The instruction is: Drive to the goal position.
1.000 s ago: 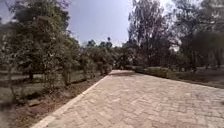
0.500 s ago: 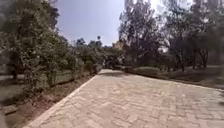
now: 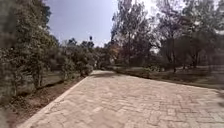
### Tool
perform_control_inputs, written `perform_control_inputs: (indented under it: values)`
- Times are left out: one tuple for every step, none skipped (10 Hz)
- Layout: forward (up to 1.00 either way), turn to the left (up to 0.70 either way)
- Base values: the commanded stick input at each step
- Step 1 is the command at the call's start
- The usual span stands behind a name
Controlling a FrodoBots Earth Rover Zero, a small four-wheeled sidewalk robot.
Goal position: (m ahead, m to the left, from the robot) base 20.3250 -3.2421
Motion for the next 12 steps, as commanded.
perform_control_inputs:
  values:
    - [0.5,0.0]
    - [0.5,0.0]
    - [0.5,0.0]
    - [0.5,0.0]
    - [0.5,0.0]
    - [0.5,0.0]
    - [0.5,0.0]
    - [0.5,0.0]
    - [0.5,0.0]
    - [0.5,0.0]
    - [0.5,0.0]
    - [0.5,0.0]
